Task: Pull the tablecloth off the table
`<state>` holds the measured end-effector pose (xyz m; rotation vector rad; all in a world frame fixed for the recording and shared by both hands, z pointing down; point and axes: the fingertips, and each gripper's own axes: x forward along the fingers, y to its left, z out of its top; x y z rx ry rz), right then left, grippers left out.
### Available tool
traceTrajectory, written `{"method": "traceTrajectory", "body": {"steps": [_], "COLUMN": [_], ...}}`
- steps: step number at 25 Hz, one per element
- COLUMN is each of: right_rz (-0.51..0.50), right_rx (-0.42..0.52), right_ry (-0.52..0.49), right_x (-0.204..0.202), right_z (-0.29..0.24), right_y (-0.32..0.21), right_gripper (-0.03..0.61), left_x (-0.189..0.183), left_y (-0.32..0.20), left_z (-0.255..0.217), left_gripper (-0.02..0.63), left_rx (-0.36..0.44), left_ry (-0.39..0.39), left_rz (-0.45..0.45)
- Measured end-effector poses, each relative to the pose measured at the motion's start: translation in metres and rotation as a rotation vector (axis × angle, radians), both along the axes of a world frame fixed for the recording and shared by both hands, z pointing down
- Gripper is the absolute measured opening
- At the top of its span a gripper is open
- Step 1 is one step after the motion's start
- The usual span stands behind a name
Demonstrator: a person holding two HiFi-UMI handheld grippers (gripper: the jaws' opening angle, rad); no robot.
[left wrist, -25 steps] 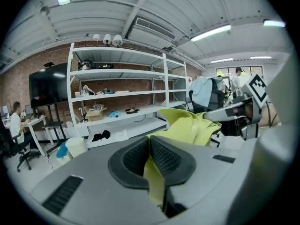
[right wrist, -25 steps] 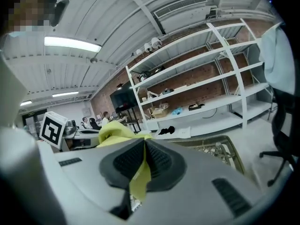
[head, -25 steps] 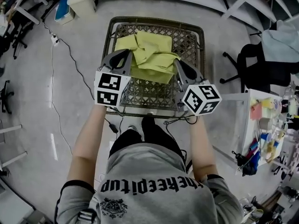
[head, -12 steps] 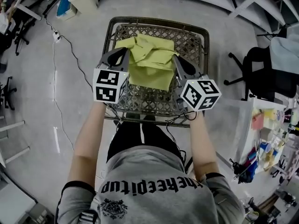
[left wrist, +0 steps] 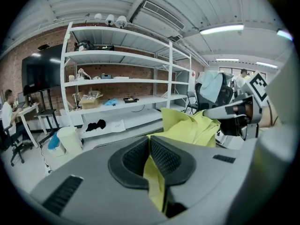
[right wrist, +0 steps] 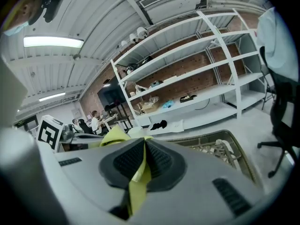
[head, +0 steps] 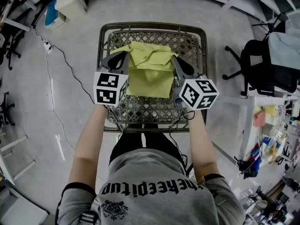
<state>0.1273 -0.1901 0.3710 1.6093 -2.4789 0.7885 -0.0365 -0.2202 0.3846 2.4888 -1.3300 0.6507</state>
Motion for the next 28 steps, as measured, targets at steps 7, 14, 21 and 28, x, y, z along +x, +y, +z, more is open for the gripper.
{"method": "traceTrajectory", "body": {"steps": [7,14,21,28], "right_rz": [0.041,0.069,0.097,0.126], "right_rx": [-0.057,-0.135,-0.186,-0.181], "right_ry": [0.034,0.04,0.048,0.059], "right_x": [0.003,0.006,0.008,0.016], "right_z": [0.025,0.058,0.078,0.083], "right_y": [-0.033,-0.058,-0.07,-0.072], "right_gripper": [0.018,0.018,0.045,0.091], "left_x": [0.004,0.006,-0.001,-0.03], "left_y": [-0.034,-0.055,-0.075,-0.078], "left_z": [0.026,0.056,0.063,0.067], "left_gripper": [0.026,0.026,0.028,0.028], "left_rx": [-0.045,-0.085,-0.055,-0.061], "left_ry": [-0.008,-0.012,0.013,0.02], "left_rz": [0.038,0.049,0.001,-0.08]}}
